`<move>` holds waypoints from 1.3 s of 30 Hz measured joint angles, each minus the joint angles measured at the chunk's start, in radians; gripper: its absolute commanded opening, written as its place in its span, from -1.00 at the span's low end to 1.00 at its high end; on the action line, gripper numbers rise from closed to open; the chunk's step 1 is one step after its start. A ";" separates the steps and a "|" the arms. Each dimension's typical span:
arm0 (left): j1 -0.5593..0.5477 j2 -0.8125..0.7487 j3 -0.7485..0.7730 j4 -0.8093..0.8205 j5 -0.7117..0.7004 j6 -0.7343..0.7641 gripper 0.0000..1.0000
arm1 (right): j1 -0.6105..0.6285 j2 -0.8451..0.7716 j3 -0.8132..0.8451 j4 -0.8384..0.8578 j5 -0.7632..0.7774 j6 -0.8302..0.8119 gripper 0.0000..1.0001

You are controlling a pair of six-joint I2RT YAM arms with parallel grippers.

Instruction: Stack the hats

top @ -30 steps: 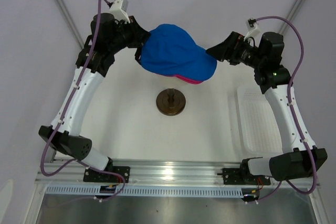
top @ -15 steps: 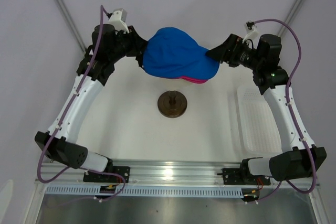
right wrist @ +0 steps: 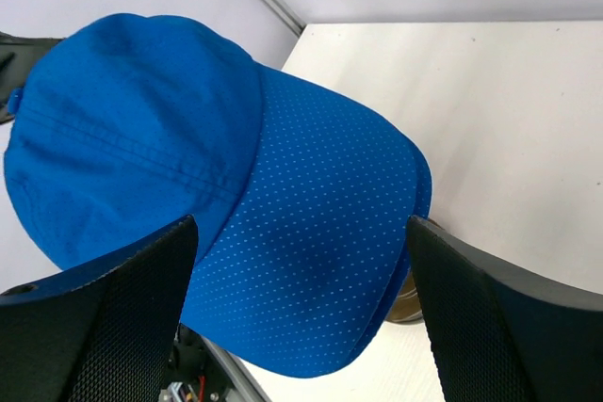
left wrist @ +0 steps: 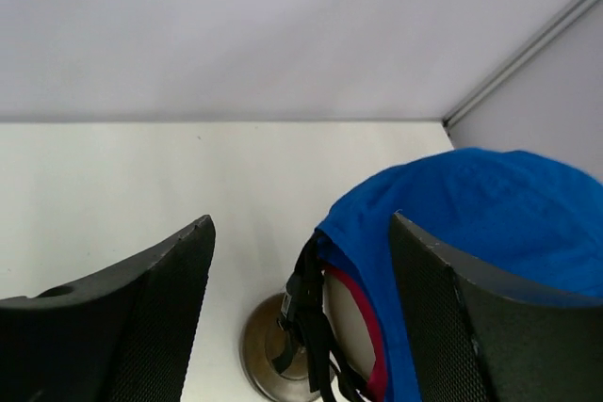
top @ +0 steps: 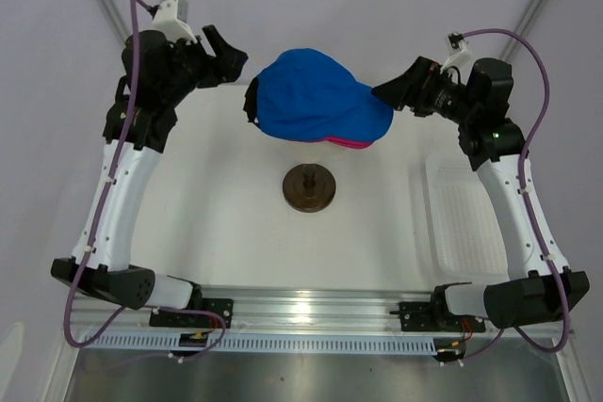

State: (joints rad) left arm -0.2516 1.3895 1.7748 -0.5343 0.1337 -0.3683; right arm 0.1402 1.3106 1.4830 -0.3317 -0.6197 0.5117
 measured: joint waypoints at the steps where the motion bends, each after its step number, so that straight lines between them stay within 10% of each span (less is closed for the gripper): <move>1: 0.008 -0.002 0.015 0.001 0.000 0.001 0.60 | -0.001 -0.005 0.003 -0.002 0.004 -0.005 0.88; 5: 0.013 0.001 0.049 0.008 0.014 0.002 0.48 | -0.005 -0.019 0.011 -0.008 0.018 -0.017 0.89; 9: 0.012 0.085 0.145 -0.015 0.037 -0.016 -0.40 | -0.005 -0.024 0.016 -0.008 0.027 -0.019 0.86; 14: -0.016 0.199 0.191 -0.055 0.016 -0.023 -0.66 | -0.006 -0.024 0.016 -0.008 0.032 -0.019 0.86; 39: -0.176 0.193 0.031 0.008 -0.236 0.031 -0.99 | 0.002 -0.026 -0.006 -0.014 0.037 -0.028 0.86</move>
State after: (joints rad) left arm -0.4274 1.5829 1.8061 -0.5266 -0.1024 -0.3370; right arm 0.1417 1.2846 1.4765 -0.3462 -0.5827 0.4835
